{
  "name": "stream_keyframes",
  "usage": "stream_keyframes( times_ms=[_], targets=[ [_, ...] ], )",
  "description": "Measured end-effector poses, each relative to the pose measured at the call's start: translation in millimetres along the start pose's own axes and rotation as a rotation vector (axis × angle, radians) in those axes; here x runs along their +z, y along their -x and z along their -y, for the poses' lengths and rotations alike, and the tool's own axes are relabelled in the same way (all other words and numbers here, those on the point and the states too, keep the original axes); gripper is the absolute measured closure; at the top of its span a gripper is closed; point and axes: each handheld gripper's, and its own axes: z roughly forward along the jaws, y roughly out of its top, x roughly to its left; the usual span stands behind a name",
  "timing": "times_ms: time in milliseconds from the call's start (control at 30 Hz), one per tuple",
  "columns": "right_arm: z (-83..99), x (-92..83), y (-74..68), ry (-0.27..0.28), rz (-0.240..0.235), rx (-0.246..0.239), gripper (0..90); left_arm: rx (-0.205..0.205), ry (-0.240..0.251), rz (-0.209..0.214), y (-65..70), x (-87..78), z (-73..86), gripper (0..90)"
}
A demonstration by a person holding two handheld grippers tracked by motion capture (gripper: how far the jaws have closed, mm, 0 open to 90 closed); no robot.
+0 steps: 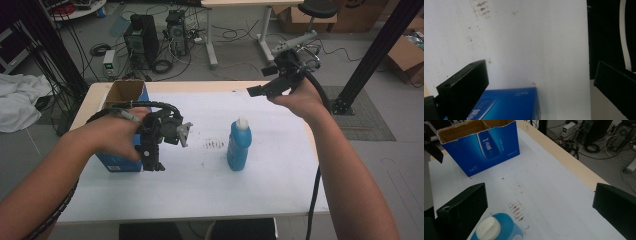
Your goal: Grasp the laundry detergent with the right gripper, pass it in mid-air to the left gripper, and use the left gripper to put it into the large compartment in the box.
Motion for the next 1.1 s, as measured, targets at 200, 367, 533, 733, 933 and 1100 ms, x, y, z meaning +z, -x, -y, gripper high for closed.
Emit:
stream_keyframes(
  times_ms=[200, 367, 533, 733, 933, 1100],
  targets=[
    [31.8, -14.8, -11.0, 0.046, 0.021, 0.031, 0.0, 0.009, 0.011, -0.007, 2.8, -1.3, 1.5, 0.1],
    [59.7, -27.2, -23.5, 0.088, 0.027, 0.050, 0.0, 0.013, 0.012, -0.007, 4.6, -0.3, 3.2, 0.1],
    [85.3, -38.2, -34.4, 0.093, 0.030, 0.057, 0.0, 0.019, 0.010, -0.006, 6.3, 1.7, 4.2, 0.1],
    [106.5, -49.0, -45.5, 0.111, 0.033, 0.063, 0.0, 0.016, 0.012, -0.005, 7.0, 3.9, 5.0, 0.1],
    [131.3, -51.5, -67.3, 0.121, 0.085, 0.037, 0.0, 0.027, 0.022, -0.013, 6.0, 6.7, 3.5, 0.1],
    [145.4, -41.3, -84.0, 0.130, 0.138, 0.033, 0.0, 0.032, 0.020, -0.010, 5.0, 8.6, 1.6, 0.1]
  ],
)
